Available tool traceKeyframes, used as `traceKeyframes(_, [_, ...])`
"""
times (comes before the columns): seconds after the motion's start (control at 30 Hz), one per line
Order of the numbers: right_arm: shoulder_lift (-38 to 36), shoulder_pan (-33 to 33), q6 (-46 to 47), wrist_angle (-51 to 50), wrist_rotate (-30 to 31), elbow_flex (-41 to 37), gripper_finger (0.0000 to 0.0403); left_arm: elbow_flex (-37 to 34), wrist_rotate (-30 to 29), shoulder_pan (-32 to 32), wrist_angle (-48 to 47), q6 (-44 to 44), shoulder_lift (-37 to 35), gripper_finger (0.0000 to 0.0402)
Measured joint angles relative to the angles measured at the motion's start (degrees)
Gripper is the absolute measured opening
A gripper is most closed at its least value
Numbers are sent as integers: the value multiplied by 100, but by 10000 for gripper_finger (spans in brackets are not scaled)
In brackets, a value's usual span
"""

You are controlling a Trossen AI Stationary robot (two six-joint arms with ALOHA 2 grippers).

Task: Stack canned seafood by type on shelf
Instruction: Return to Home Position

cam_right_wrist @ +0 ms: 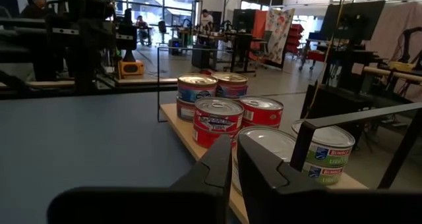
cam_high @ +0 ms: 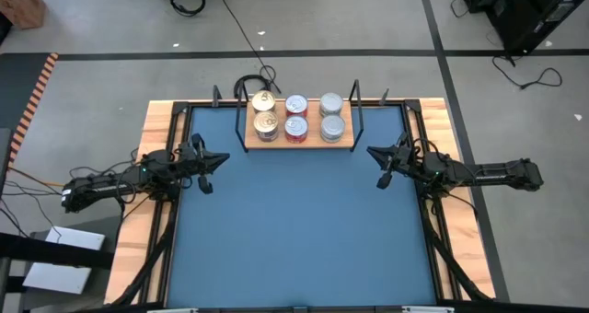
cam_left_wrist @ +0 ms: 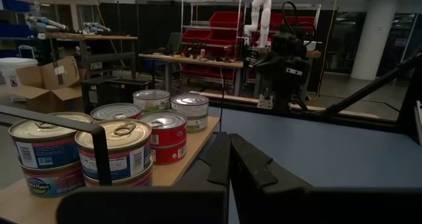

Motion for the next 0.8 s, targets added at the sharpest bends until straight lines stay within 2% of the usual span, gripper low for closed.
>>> traceKeyframes(0.8, [0,0,0,0,2,0,40,0,2,2,0,1,0,10])
